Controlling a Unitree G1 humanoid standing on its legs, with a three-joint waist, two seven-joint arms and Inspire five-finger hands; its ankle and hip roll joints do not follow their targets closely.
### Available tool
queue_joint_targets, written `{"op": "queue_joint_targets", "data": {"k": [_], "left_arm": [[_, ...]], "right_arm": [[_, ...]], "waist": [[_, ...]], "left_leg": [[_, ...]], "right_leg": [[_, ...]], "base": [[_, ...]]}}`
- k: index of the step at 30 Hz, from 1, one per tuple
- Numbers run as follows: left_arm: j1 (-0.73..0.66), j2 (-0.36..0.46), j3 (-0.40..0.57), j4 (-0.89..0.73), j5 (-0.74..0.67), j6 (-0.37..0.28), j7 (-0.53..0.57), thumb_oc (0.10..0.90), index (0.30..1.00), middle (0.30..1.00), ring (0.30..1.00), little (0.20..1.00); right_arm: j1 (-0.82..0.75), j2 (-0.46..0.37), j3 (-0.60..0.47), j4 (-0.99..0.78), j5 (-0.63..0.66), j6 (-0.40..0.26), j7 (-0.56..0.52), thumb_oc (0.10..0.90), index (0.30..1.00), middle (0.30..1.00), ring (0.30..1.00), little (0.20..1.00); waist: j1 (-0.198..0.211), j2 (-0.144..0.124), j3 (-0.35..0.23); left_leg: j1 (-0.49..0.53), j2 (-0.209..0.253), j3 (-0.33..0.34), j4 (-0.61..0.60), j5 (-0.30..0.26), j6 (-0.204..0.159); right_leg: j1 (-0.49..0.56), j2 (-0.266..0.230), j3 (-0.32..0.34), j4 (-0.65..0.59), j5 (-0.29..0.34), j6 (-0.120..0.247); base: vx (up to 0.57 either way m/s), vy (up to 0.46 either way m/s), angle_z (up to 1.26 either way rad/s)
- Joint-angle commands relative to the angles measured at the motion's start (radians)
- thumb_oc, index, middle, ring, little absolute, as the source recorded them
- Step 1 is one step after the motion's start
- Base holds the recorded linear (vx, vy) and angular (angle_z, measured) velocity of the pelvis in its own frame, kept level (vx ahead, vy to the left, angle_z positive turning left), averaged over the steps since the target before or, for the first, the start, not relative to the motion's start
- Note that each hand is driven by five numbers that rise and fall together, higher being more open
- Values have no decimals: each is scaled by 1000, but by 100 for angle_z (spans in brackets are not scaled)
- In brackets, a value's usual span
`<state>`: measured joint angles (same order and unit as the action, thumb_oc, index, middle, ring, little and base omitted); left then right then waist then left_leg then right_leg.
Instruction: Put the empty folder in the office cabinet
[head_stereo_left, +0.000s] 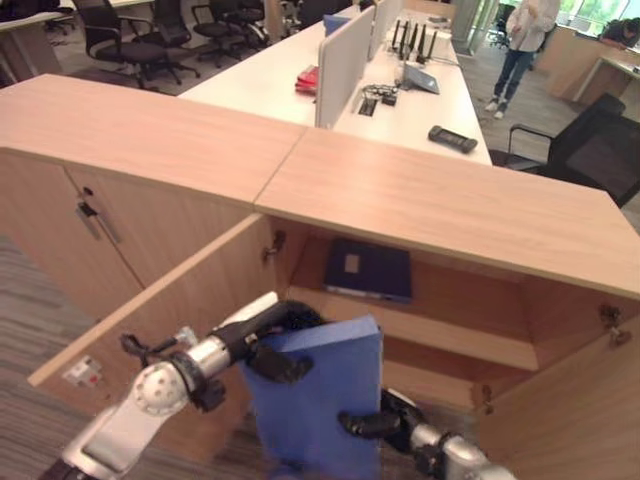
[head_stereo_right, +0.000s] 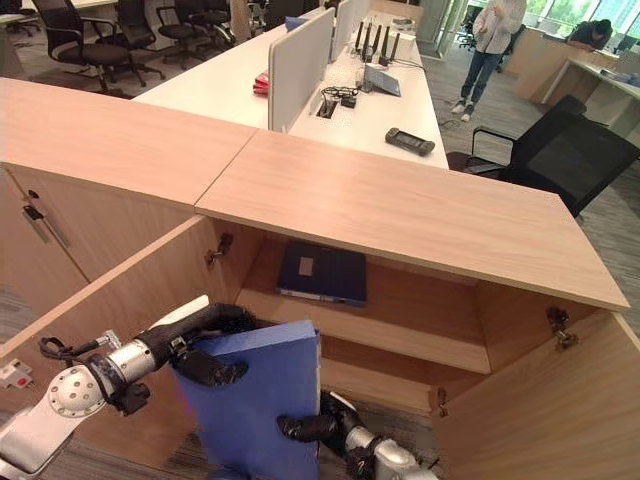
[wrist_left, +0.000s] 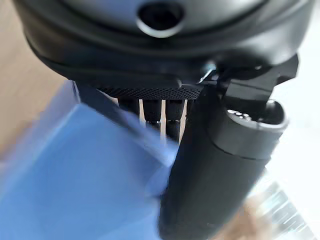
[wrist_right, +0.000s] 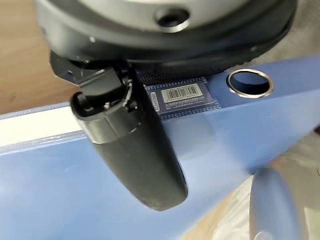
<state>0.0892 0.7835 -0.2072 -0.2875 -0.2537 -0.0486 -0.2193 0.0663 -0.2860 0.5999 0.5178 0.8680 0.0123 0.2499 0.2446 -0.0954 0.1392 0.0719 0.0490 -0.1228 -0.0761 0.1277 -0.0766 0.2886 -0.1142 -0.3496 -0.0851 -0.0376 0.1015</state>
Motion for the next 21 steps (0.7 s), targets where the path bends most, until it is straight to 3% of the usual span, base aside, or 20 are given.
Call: {"op": "queue_joint_targets", "data": {"k": [1,9,21], "left_arm": [[-68,-101,6,-103,-102,-139,42,800,900,900,900,900],[152,-171,91,61,-102,-81,35,800,900,900,900,900],[276,-253,135,331,-55,-20,40,800,900,900,900,900]], "right_arm": [[-53,170,-29,-106,174,-22,42,400,300,300,300,300],[76,177,-203,-26,207,11,10,400,300,300,300,300],[94,178,-383,141,179,1,-53,400,300,300,300,300]], "waist": [[-32,-8,-61],[-36,-16,-54],[-38,-19,-52]], "left_leg": [[-57,0,-38,-11,-26,17],[-50,-3,-32,-11,-40,25],[-56,-6,-25,-11,-45,34]], "right_leg": [[-97,-11,-28,123,-22,-17],[-96,-17,-20,123,-21,-13],[-100,-18,-17,115,-19,-10]], "base": [[0,0,0],[6,16,-3],[0,0,0]]}}
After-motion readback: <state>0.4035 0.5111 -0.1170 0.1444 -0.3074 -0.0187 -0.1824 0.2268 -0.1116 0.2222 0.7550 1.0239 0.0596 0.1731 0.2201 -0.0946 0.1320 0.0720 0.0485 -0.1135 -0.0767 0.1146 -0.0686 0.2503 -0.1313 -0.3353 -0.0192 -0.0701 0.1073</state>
